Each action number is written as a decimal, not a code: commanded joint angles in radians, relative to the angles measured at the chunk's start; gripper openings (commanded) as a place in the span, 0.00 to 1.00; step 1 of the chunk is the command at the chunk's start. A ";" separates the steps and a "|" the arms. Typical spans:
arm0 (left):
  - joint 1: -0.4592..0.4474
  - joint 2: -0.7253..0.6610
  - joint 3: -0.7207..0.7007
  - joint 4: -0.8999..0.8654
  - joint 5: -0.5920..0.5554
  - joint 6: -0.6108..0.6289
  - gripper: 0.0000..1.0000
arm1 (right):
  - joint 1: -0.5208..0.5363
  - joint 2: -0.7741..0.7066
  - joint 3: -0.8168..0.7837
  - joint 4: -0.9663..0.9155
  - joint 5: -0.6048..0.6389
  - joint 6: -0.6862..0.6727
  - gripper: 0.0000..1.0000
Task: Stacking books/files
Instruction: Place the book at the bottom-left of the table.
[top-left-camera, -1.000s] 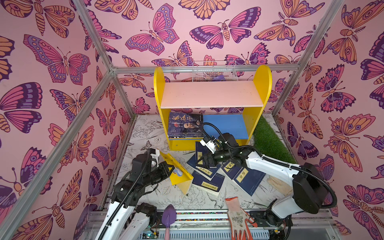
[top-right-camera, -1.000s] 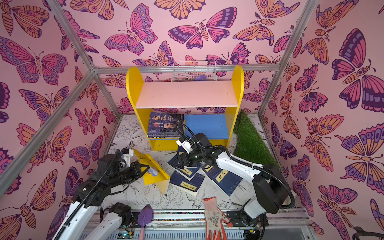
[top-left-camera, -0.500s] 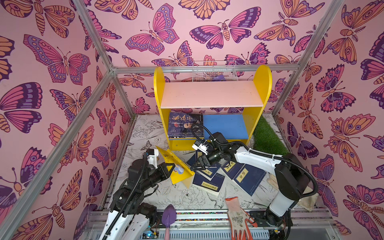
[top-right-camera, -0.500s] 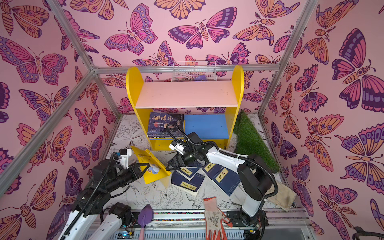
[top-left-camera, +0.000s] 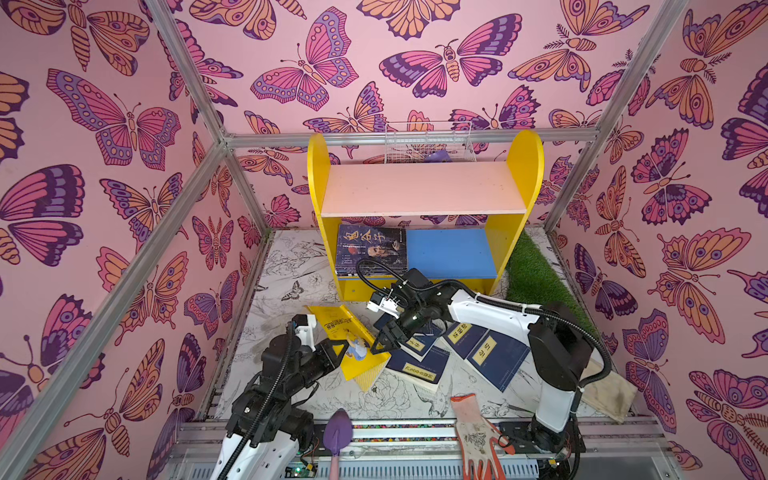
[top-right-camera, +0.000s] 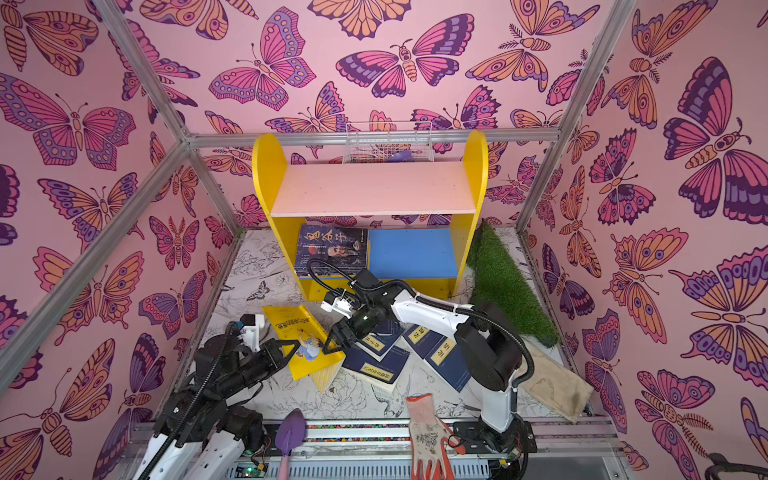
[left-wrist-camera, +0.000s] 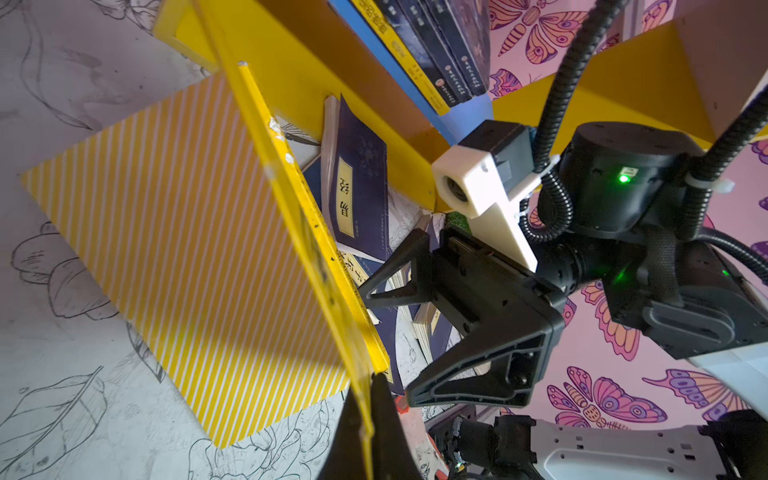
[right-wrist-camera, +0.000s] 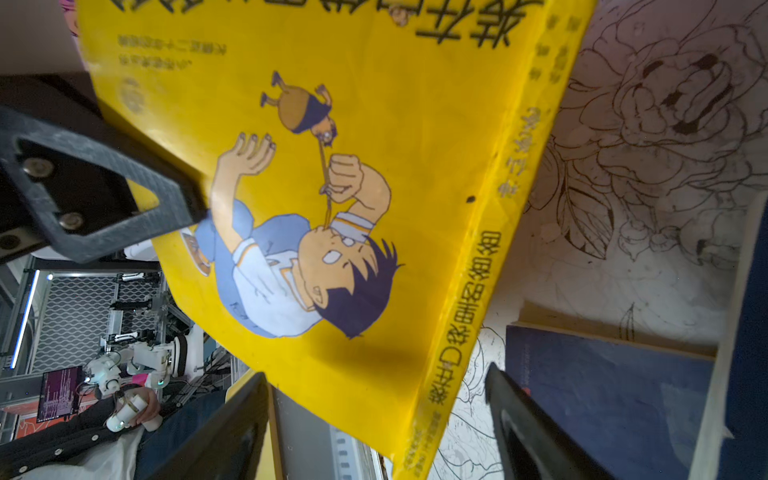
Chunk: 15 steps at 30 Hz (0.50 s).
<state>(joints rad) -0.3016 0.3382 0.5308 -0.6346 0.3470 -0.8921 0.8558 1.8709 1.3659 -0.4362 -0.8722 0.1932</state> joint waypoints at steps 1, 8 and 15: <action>-0.004 -0.022 -0.022 -0.068 -0.052 -0.016 0.00 | 0.007 0.035 0.032 -0.052 0.012 -0.052 0.76; -0.004 -0.045 -0.028 -0.096 -0.074 -0.013 0.00 | 0.031 0.117 0.107 -0.015 -0.004 -0.044 0.70; -0.009 -0.040 -0.037 -0.221 -0.156 -0.062 0.00 | 0.032 0.195 0.158 -0.017 0.044 -0.023 0.72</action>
<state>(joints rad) -0.3019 0.2920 0.5095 -0.7990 0.2413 -0.9131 0.8856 2.0319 1.4822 -0.4381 -0.8490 0.1799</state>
